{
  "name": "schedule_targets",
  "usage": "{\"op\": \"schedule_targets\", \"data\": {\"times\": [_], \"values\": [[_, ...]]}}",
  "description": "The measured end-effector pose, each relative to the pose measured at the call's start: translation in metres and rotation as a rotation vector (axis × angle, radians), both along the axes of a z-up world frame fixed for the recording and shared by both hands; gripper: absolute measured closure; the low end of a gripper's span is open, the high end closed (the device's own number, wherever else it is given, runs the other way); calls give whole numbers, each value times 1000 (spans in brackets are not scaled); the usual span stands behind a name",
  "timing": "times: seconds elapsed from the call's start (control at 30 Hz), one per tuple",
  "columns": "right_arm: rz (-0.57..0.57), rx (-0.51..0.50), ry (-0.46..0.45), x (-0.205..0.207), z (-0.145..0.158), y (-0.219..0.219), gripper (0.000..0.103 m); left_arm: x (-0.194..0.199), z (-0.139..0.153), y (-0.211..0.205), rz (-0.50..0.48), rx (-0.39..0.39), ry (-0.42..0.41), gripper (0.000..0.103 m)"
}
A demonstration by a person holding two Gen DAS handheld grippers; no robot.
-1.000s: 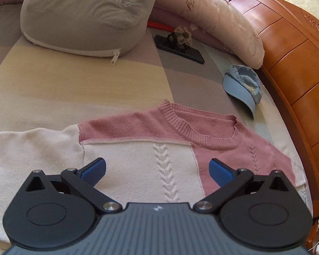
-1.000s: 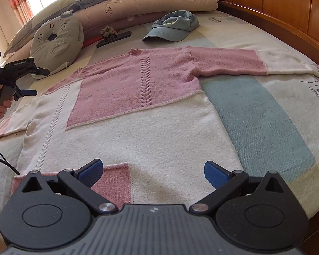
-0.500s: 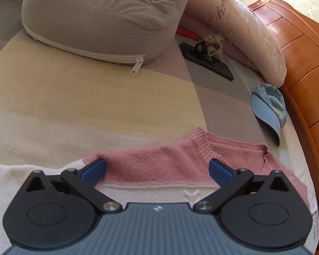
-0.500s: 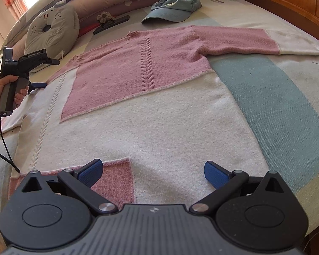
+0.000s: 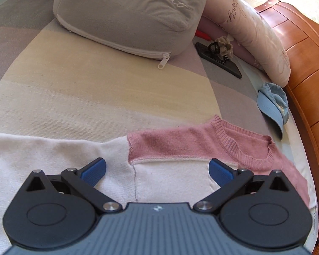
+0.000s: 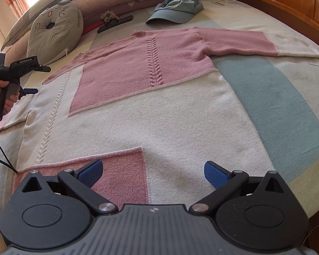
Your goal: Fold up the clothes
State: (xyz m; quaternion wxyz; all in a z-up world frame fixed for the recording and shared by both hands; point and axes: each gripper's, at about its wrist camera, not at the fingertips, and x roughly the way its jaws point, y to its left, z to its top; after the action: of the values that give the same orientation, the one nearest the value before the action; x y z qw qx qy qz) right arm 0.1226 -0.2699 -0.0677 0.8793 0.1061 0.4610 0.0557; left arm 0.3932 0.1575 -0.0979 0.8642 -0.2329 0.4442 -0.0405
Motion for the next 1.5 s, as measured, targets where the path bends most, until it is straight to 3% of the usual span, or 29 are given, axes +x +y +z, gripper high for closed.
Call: {"op": "schedule_targets", "data": {"times": [0.2,0.4,0.47,0.57,0.67,0.9,1.0,1.13,1.33,1.4,1.5], "values": [[-7,-18,-8,-10,6,4,0,8,10,7,52,28,-16,1],[-14,-10,-12,-9,6,5,0,-26,26,18,-14,124,-80,1],[-3,-8,-12,-9,5,9,0,-41,22,24,-22,196,-97,1],[9,-18,-6,-9,3,13,0,-62,12,27,-42,382,-123,1],[14,-24,0,-9,1,17,0,-75,-4,34,-86,466,-88,1],[-3,-15,-4,-12,2,16,0,-99,2,76,-24,377,-115,1],[-4,-9,1,-11,1,18,0,-105,10,102,53,334,-138,1],[15,-9,-8,-11,4,25,0,-107,4,150,179,236,-80,1],[25,-18,-12,-15,7,30,0,-122,6,202,381,219,-57,1],[23,-15,-12,-15,6,30,0,-124,12,196,385,250,-44,1],[34,-11,-15,-14,7,34,0,-129,21,168,278,269,-85,1]]}}
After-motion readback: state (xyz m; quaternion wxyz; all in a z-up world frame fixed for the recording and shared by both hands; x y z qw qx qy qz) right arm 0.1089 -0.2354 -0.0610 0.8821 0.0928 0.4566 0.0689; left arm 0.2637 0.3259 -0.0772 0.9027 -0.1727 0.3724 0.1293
